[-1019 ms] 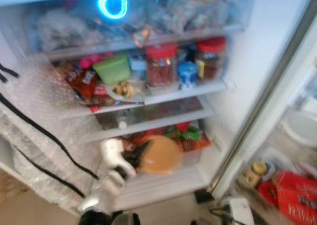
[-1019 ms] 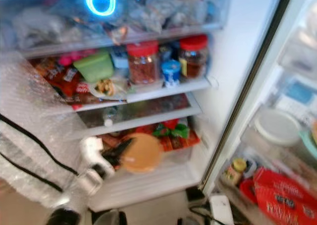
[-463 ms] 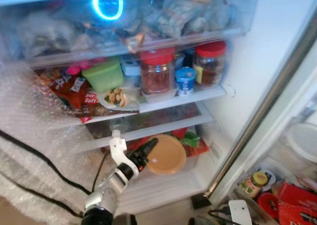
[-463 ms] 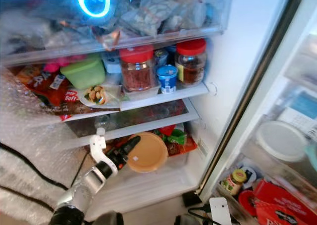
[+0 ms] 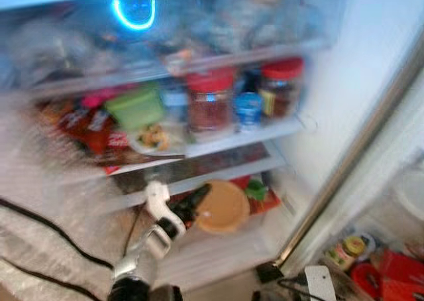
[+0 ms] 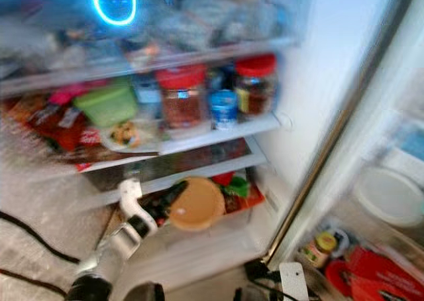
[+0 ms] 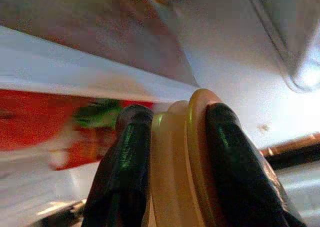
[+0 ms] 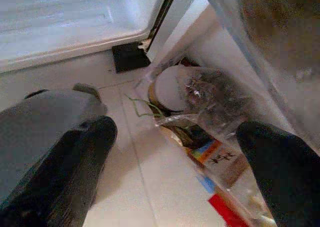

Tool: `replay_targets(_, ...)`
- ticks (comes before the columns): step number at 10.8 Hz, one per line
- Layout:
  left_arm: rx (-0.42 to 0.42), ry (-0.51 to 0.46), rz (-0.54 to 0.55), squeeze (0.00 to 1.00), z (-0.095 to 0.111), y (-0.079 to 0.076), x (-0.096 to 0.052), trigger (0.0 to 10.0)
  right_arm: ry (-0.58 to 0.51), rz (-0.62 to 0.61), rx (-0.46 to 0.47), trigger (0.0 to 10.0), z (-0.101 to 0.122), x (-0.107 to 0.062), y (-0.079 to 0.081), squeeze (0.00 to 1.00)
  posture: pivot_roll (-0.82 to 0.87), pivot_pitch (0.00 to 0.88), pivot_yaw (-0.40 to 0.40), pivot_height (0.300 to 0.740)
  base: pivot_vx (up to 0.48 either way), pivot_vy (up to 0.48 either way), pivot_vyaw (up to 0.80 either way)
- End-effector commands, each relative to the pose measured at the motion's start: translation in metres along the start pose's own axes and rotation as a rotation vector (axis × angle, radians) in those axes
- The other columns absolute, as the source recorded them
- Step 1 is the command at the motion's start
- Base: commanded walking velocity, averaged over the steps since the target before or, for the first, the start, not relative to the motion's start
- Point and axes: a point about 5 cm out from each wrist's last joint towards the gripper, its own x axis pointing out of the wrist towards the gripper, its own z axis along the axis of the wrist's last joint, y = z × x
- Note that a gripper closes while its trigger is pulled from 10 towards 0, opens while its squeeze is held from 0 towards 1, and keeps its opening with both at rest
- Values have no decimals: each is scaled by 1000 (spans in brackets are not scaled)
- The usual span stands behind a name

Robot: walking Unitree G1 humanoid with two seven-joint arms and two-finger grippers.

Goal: Restocking fridge

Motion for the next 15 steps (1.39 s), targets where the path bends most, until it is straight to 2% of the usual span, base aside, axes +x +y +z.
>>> replay_targets(1, -6, -17, -15, 0, 5, -2, 1, 10000, -6, -7, -3, 10000, 1, 0, -2, 0, -7, 36, 3, 651, 259, 0, 0)
replay_targets(4, -16, -59, -32, 0, 11, -7, 7, 10000, -5, -9, 0, 10000, 0, 0, -2, 0, -15, 32, 4, 651, 261, 0, 0)
replay_targets(7, -13, -90, -6, 0, 14, -6, 12, 10000, -5, -7, -3, 10000, 0, 0, -2, 0, -20, 30, 4, 651, 80, 0, 0)
replay_targets(10, -23, -178, 106, 0, 22, 5, 17, 10000, -6, -7, -4, 10000, 0, 0, -2, 0, -28, 27, 2, 651, 0, 0, 0)
replay_targets(12, 7, -295, 219, 0, 36, 10, 20, 10000, -8, -9, -5, 10000, 0, 0, -3, 0, -31, 28, -1, 651, 0, 0, 0)
replay_targets(15, -2, -363, 277, 0, 50, 12, 25, 10000, -10, -9, -10, 10000, 1, 0, -3, 0, -37, 30, -5, 651, 0, 0, 0)
